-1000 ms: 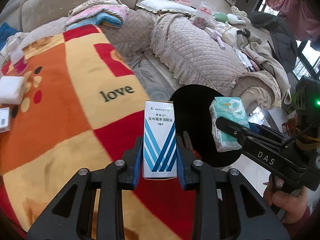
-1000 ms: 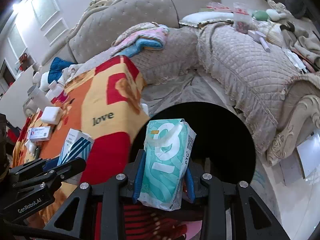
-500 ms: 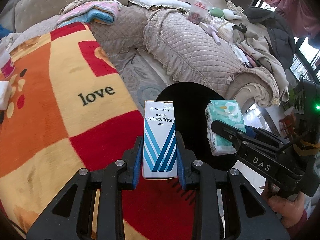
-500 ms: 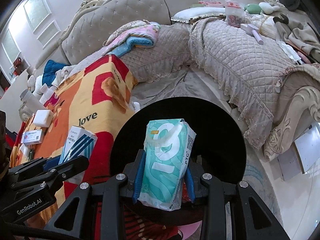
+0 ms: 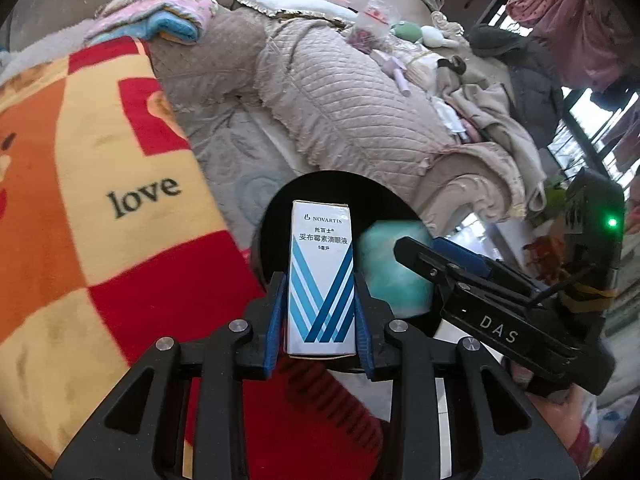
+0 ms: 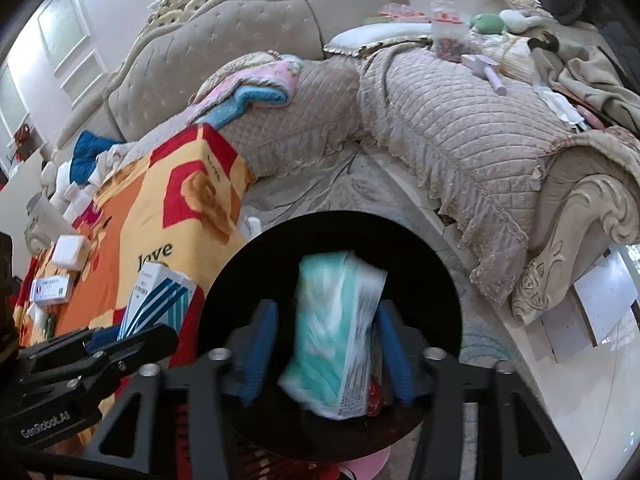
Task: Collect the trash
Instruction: 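Carry the blue-striped box and teal tissue pack to the black bin and release both, then return both open tools to the pile on the blanket, then grasp the green cracker packet with the left tool while the right tool grasps the white medicine box, then carry the green cracker packet and white medicine box to the black bin and release both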
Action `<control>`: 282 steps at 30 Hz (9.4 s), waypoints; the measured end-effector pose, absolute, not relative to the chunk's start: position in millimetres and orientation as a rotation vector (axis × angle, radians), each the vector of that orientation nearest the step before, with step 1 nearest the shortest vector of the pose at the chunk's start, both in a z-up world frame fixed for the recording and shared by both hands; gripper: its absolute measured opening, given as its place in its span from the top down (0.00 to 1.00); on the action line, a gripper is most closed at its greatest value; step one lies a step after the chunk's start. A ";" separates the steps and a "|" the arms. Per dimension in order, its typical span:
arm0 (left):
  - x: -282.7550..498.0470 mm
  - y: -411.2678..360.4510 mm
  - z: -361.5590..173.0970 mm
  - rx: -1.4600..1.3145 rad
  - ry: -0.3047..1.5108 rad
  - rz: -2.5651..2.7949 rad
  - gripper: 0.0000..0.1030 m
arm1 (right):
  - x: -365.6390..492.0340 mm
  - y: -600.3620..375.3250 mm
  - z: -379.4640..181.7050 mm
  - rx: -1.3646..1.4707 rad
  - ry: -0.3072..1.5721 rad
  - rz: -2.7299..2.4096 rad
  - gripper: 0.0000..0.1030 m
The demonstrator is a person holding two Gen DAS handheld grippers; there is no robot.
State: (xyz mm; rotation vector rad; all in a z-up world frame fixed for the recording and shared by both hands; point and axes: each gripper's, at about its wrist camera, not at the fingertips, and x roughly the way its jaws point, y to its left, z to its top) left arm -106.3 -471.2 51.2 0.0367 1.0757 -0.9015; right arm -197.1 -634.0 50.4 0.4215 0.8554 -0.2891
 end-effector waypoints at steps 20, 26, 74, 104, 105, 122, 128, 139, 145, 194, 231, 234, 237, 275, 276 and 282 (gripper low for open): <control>-103.2 -429.9 45.5 0.123 1.035 -0.726 0.52 | -188.5 -603.8 43.0 0.413 0.904 -0.235 0.43; -98.4 -407.5 43.3 0.116 1.035 -0.679 0.52 | -181.9 -587.0 42.2 0.392 0.920 -0.215 0.41; -86.9 -104.1 55.4 -0.100 0.956 -0.246 0.48 | -101.4 -340.3 56.7 0.049 0.978 0.135 0.31; -12.9 -114.0 18.5 -0.052 1.012 -0.186 0.39 | -54.5 -297.0 46.0 -0.022 1.016 0.197 0.25; -13.1 -114.1 18.4 -0.050 1.012 -0.187 0.39 | -54.0 -297.8 45.9 -0.022 1.015 0.196 0.25; -15.5 -111.9 18.6 -0.076 1.006 -0.197 0.39 | -56.5 -293.6 42.8 -0.132 1.015 0.153 0.25; -16.4 -110.4 19.0 -0.089 1.005 -0.204 0.38 | -60.3 -288.0 43.5 -0.203 1.000 0.125 0.25; -21.4 -110.6 19.1 -0.096 1.001 -0.247 0.27 | -61.7 -283.6 38.6 -0.247 1.012 0.129 0.25; -18.1 -118.2 18.1 -0.039 0.998 -0.255 0.29 | -54.7 -294.6 40.2 -0.182 1.028 0.141 0.25; -66.1 -6.4 51.0 -0.194 0.964 -0.178 0.64 | -10.5 -212.0 46.3 -0.062 1.075 0.659 0.43; -100.5 28.0 53.6 -0.248 0.954 -0.119 0.64 | -47.9 -169.7 50.9 -0.066 1.074 0.673 0.15; -103.4 29.8 54.6 -0.261 0.952 -0.120 0.64 | -43.1 -150.5 43.9 -0.117 1.040 0.633 0.16; -107.0 26.8 57.0 -0.265 0.950 -0.130 0.64 | -38.1 -146.1 29.0 -0.159 1.045 0.596 0.52; -101.0 -311.9 79.5 0.082 0.942 -0.602 0.64 | -153.8 -506.8 75.4 0.245 0.916 0.016 0.56; -100.0 -318.3 78.9 0.088 0.943 -0.608 0.64 | -155.8 -513.1 74.8 0.253 0.914 0.004 0.56; -99.8 -354.8 75.5 0.096 0.955 -0.657 0.64 | -165.8 -546.2 67.6 0.293 0.912 -0.059 0.56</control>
